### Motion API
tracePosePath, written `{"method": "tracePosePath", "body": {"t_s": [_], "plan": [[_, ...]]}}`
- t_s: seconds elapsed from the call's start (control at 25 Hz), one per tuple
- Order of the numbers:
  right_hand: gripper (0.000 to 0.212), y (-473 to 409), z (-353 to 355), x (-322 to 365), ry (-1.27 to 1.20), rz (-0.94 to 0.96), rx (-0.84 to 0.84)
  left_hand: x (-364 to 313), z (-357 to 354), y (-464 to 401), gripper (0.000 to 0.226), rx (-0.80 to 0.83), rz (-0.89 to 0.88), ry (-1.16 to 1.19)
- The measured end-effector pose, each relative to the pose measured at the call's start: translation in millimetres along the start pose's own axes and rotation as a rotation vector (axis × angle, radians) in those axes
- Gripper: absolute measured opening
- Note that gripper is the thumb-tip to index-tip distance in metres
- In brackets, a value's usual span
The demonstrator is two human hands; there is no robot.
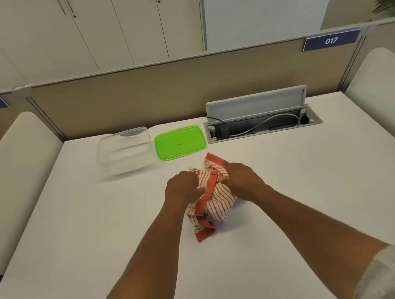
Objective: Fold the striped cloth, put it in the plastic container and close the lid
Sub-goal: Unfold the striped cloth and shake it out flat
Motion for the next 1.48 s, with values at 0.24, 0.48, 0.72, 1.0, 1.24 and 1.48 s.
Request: {"method": "tracePosePath", "body": {"t_s": [0.24, 0.48, 0.72, 1.0, 1.24, 1.48], "plan": [[0.042, -5.5, -13.9, -3.2, 0.086, 0.058, 0.072, -7.1, -30.3, -1.1, 0.055, 0.064, 0.040, -0.073], [0.042, -19.9, -31.4, 5.0, 0.213, 0.175, 0.141, -13.2, -54.7, -7.9, 0.054, 0.060, 0.076, -0.105], [0.035, -24.2, -52.3, -3.5, 0.150, 0.119, 0.238, -10.0, -74.2, -7.3, 0.053, 0.081, 0.142, -0.096], [0.030, -30.2, -48.7, 0.2, 0.034, 0.097, 0.125, -12.5, -79.7, -6.5, 0.037, 0.072, 0.125, -0.065], [0.020, -34.4, -31.3, 11.7, 0.201, 0.294, -0.091, -24.1, -56.8, -5.3, 0.049, -0.044, 0.090, -0.091], [0.007, -35.7, 5.0, 14.5, 0.242, 0.298, -0.218, -30.3, -23.1, -1.4, 0.020, -0.093, 0.103, -0.098]]}}
Point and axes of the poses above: each hand's wrist, its own y-axis away from the middle knuckle, its own z-axis out of the back of the hand, x = y × z, the point moved 2 cm from there along -y, towards the middle knuckle, and after that the axes turned 13 degrees about -x, right-handed, at the moved point
